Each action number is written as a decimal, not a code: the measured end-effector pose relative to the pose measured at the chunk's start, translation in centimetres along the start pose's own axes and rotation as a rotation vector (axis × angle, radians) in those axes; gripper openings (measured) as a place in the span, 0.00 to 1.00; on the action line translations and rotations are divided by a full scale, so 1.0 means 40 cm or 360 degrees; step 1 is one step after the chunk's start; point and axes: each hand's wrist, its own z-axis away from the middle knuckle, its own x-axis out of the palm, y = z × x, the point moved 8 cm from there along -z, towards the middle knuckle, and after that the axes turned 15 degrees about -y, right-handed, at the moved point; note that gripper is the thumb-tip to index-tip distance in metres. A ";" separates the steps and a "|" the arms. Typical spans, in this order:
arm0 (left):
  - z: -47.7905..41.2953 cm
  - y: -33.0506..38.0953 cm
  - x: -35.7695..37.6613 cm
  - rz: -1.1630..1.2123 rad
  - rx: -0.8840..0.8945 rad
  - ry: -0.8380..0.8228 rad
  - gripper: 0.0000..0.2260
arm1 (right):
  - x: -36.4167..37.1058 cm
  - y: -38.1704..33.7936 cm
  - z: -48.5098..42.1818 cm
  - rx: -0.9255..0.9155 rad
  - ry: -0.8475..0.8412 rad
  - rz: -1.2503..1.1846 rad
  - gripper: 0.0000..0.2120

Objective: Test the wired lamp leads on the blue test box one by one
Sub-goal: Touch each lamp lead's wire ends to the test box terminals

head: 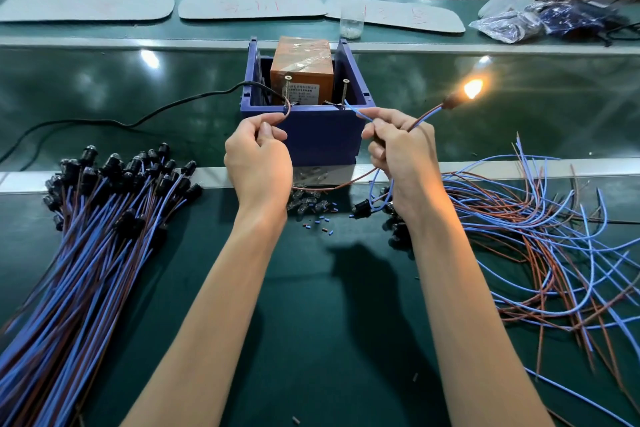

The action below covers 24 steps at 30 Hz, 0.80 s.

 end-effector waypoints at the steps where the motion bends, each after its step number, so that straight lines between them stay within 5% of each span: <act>1: 0.001 0.000 0.000 0.0004 0.0002 -0.0001 0.15 | 0.000 0.000 0.001 -0.0001 -0.0001 0.0003 0.17; 17: 0.012 0.011 0.001 -0.0001 -0.0048 -0.0002 0.15 | 0.000 -0.002 0.003 0.0016 -0.0003 0.0044 0.16; 24: 0.044 0.037 0.057 0.0154 -0.0051 -0.0189 0.08 | 0.031 -0.037 0.013 -0.0008 -0.0259 0.0244 0.16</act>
